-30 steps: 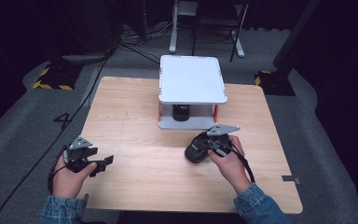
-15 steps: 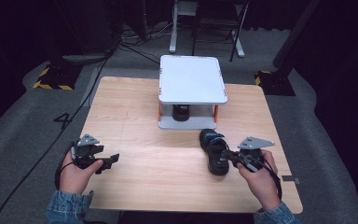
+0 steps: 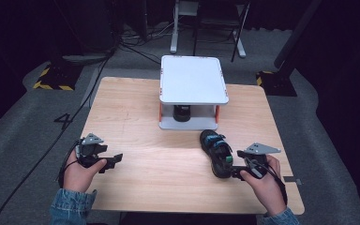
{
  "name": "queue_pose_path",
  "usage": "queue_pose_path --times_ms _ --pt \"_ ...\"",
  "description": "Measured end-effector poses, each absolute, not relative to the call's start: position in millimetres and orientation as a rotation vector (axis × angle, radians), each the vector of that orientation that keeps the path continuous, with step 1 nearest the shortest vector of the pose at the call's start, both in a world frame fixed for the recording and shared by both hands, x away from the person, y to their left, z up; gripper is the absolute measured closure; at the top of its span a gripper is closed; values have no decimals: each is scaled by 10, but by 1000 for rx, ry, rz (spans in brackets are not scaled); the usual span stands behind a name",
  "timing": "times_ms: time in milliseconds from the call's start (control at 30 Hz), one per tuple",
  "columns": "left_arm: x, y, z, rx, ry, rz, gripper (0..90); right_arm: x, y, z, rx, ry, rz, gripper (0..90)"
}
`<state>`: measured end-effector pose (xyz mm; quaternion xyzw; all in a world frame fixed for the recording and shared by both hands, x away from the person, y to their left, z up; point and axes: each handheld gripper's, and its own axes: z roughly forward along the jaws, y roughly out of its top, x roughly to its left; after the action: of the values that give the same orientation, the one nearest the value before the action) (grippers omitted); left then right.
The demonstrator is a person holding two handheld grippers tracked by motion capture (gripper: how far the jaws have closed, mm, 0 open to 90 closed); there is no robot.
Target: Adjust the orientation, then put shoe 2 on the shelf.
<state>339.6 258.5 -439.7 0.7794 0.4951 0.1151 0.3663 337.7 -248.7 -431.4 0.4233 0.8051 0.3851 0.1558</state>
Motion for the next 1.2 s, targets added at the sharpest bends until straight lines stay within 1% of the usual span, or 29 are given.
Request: queue_pose_path --times_ms 67,100,133,167,300,400,467,533,633,900,1067,1200 --pt "3393 2587 -4399 2004 1273 294 248 3423 -2450 -4392 1240 2330 1075 251" --pt "3393 2593 -4397 2005 1270 295 248 3445 -2438 -4425 1244 2336 1068 302" --pt "3390 2596 -4394 2000 1274 291 248 3467 -2432 -4453 1253 2350 1074 373" --pt "3387 2598 -4393 1995 1278 295 248 3488 -2433 -4479 1260 2367 1080 380" --pt "3389 2598 -4392 2000 1276 297 248 3520 -2495 -4477 1294 2370 1078 584" --pt "3396 2573 -4395 2004 1273 298 247 3541 -2531 -4492 1318 2363 1090 688" --pt "3394 2563 -4394 2008 1272 294 247 3551 -2534 -4499 1322 2360 1091 728" --pt "3393 2566 -4395 2006 1273 294 247 3556 -2525 -4500 1324 2352 1094 751" --pt "3383 2582 -4390 2002 1275 298 248 3539 -2509 -4481 1316 2319 1145 762" --pt "3354 2622 -4385 1998 1281 303 249 3518 -2479 -4244 1251 2186 1283 772" --pt "3315 2640 -4392 1999 1288 309 250 3630 -2396 -4122 1231 2128 1357 773" --pt "3278 2687 -4395 1981 1307 316 249 3822 -2272 -4072 1224 2090 1405 774"
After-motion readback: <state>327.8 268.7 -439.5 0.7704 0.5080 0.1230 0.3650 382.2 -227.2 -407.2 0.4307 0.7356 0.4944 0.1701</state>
